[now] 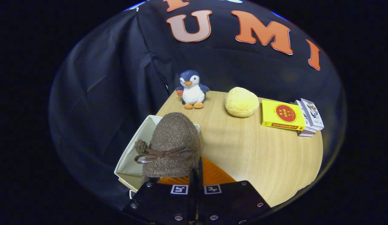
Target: Open the storage box then place both shoes into the box .Put the left shoe in first, then the right shoe, with the right side of both shoes facing outward in a uniform manner.
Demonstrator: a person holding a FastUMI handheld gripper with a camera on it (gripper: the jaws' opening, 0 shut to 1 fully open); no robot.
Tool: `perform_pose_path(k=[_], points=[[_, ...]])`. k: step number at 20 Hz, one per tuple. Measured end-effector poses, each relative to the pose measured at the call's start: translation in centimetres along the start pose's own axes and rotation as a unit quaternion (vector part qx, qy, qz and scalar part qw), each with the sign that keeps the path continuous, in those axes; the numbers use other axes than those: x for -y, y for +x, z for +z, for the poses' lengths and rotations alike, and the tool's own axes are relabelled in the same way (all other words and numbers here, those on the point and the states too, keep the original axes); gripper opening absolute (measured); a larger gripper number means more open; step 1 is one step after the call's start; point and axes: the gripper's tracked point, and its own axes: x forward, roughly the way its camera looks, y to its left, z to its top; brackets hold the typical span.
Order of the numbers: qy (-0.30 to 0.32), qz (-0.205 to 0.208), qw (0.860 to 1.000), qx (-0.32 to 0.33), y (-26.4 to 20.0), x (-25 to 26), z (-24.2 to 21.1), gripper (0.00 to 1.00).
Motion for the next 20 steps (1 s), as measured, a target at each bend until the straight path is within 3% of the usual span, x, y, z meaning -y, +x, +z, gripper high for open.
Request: perform_pose_path(k=[7,13,20], points=[[0.011,-0.007,1.000,-0.026,3.6,-4.3,-0.6,0.04],[0.031,-0.044,0.996,-0.073,6.0,-3.5,-3.8,0.11],[0.053,0.007,0.995,-0.088,4.6,-4.6,-4.7,0.26]])
